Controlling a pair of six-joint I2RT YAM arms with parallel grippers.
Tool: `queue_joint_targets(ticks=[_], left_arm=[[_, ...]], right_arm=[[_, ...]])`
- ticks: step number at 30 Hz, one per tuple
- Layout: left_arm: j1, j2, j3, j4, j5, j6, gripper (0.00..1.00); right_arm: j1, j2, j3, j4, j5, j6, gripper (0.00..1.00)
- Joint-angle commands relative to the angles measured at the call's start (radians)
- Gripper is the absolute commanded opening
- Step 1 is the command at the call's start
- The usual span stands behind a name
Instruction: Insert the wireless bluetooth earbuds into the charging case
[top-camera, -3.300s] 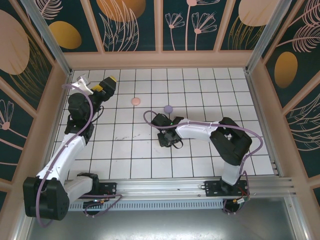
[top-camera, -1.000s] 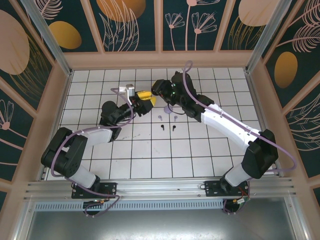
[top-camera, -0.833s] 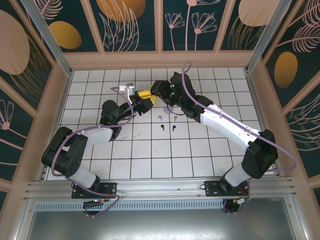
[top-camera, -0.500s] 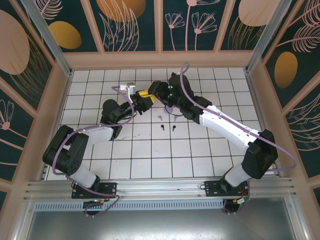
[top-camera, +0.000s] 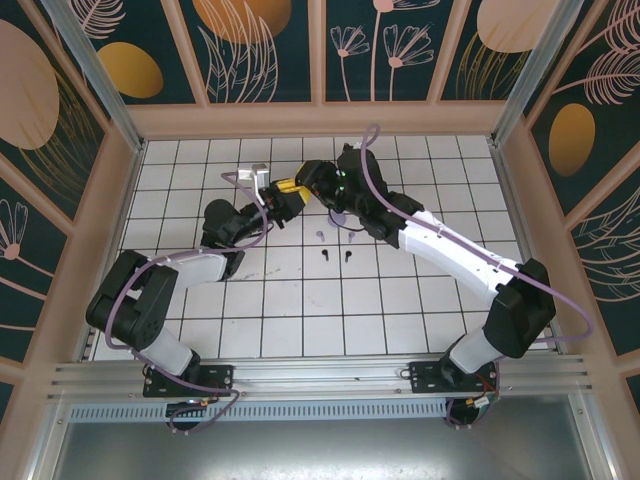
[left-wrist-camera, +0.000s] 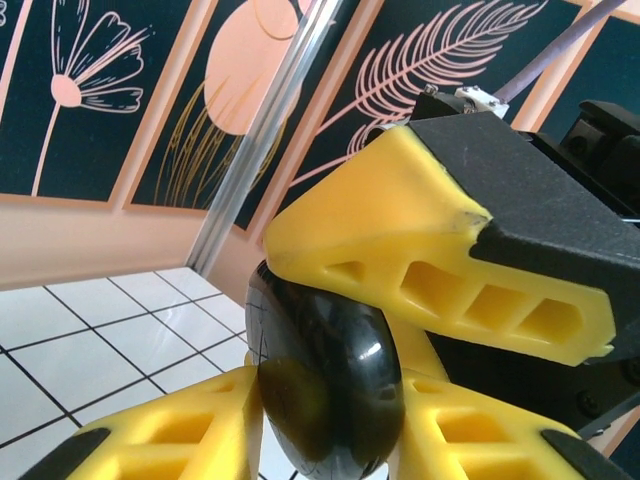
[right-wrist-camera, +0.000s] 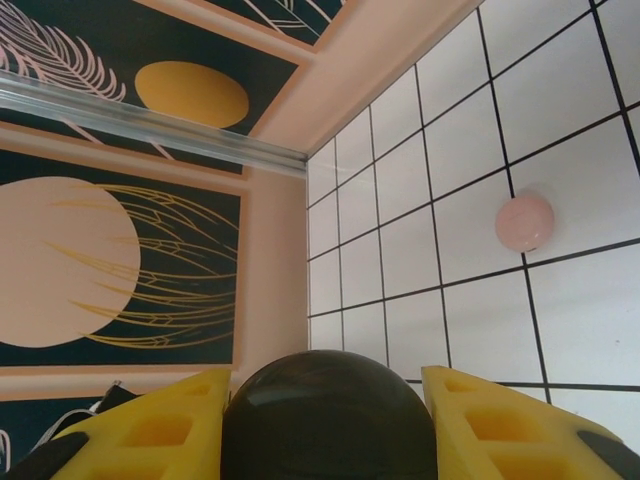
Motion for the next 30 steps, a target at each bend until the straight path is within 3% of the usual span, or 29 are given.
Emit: queue_joint_targets(ticks=[1, 14, 27, 30], left_arm=[[-0.006, 0.019, 0.001, 0.149, 0.002, -0.071, 0.36], [-0.006, 0.062, -0.016, 0.337, -0.062, -0.189, 0.4], [-0.006, 0.068, -0.017, 0.377, -0.082, -0.216, 0.02], [-0.006, 0.068, -0.014, 0.367, -0.075, -0.217, 0.0]], right_arm=[[0.017, -0.002, -0.014, 0.074, -0.021, 0.037, 0.24], [0.017, -0.011, -0.047, 0.119, -0.043, 0.081, 0.23], [0.029, -0.011, -0.035, 0.129, -0.05, 0.096, 0.24], [0.029, -0.013, -0.028, 0.124, -0.041, 0.094, 0.28]])
